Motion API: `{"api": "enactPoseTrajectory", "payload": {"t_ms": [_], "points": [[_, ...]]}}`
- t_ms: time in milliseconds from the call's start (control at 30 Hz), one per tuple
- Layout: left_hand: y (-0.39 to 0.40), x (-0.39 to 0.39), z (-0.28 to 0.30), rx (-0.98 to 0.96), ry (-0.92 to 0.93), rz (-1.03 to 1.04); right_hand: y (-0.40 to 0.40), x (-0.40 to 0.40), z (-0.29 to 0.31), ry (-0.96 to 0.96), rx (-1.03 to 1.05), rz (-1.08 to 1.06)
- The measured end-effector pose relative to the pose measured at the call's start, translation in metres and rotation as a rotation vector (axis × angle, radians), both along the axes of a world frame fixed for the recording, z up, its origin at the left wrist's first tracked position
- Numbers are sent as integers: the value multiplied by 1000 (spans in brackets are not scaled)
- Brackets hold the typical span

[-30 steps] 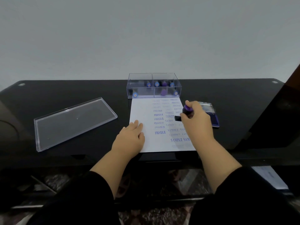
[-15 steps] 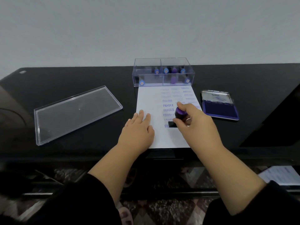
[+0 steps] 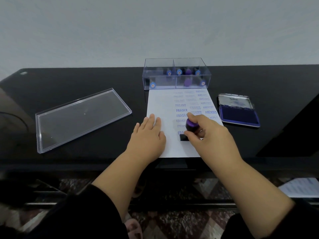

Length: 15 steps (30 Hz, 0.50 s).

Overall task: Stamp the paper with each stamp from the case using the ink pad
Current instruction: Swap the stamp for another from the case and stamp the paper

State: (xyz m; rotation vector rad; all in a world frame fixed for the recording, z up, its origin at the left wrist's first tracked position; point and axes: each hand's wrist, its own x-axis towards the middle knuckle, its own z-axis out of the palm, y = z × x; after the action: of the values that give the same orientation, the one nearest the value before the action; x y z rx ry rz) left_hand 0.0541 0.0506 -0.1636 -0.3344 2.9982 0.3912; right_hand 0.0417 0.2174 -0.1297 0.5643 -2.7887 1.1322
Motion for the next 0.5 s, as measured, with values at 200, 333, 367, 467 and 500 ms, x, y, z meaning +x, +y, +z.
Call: {"api": "enactPoseTrajectory", "payload": {"t_ms": [200, 333, 367, 467, 500], "points": [[0, 1, 0, 4, 7, -5, -4, 1, -3, -5, 62, 21], [0, 2, 1, 11, 10, -2, -6, 2, -5, 1, 62, 3], [0, 2, 1, 13, 14, -2, -6, 3, -5, 4, 62, -2], [0, 3, 0, 14, 23, -4, -7, 3, -5, 7, 53, -17], [0, 2, 0, 13, 23, -5, -7, 3, -5, 8, 52, -20]]}}
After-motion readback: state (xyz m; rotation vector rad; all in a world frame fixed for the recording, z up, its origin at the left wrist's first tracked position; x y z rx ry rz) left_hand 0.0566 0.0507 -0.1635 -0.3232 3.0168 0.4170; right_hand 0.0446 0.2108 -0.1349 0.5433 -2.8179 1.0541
